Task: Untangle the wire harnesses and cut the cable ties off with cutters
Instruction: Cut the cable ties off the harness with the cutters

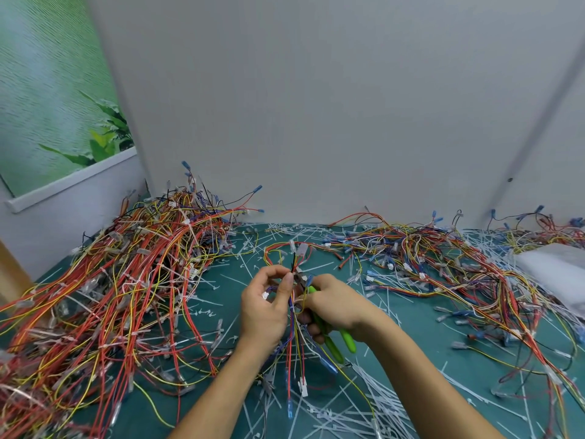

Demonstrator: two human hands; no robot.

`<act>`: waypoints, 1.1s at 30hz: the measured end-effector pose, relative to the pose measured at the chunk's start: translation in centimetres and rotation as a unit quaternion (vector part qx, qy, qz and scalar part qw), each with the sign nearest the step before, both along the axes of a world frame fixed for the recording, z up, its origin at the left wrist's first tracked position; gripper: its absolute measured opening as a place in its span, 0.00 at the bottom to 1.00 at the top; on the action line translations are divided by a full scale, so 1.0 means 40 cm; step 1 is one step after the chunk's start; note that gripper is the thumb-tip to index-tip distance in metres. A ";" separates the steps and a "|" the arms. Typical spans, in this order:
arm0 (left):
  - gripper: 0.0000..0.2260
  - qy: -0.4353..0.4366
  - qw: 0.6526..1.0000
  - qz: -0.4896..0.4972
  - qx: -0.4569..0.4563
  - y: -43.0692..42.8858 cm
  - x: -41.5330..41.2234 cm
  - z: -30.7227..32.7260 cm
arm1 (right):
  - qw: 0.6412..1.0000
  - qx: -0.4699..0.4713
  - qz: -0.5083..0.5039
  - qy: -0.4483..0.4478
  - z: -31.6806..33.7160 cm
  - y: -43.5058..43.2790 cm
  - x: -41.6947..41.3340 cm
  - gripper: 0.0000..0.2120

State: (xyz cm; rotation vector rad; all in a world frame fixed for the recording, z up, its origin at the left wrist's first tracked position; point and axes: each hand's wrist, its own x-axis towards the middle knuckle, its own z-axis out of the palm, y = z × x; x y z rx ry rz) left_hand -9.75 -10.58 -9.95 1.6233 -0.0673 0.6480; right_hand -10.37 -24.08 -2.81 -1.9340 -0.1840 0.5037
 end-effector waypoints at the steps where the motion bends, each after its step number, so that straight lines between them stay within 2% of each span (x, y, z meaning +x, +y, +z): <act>1: 0.06 0.001 1.000 0.000 0.002 -0.001 0.001 -0.001 | 1.000 -0.003 0.003 -0.002 0.001 -0.001 0.000 0.07; 6: 0.02 0.014 0.999 -0.020 -0.031 -0.004 0.000 -0.012 | 0.999 -0.029 0.039 -0.024 0.003 0.000 -0.004 0.09; 10: 0.06 0.036 0.995 -0.027 -0.090 -0.014 -0.001 -0.010 | 0.997 -0.039 0.059 -0.025 0.008 0.000 -0.005 0.08; 12: 0.03 0.040 0.994 -0.031 -0.101 -0.011 0.004 -0.012 | 0.998 -0.033 0.054 -0.026 0.009 0.003 -0.007 0.08; 19: 0.02 0.044 0.992 -0.025 -0.119 -0.007 0.007 -0.012 | 0.997 -0.044 0.023 -0.052 -0.009 0.013 -0.003 0.09; 27: 0.03 0.044 0.993 -0.019 -0.111 -0.008 0.008 -0.007 | 1.000 -0.015 0.001 -0.022 -0.009 0.012 -0.005 0.10; 33: 0.04 0.033 0.995 -0.017 -0.097 -0.010 0.001 -0.002 | 0.996 -0.049 0.040 -0.062 0.002 0.012 -0.005 0.09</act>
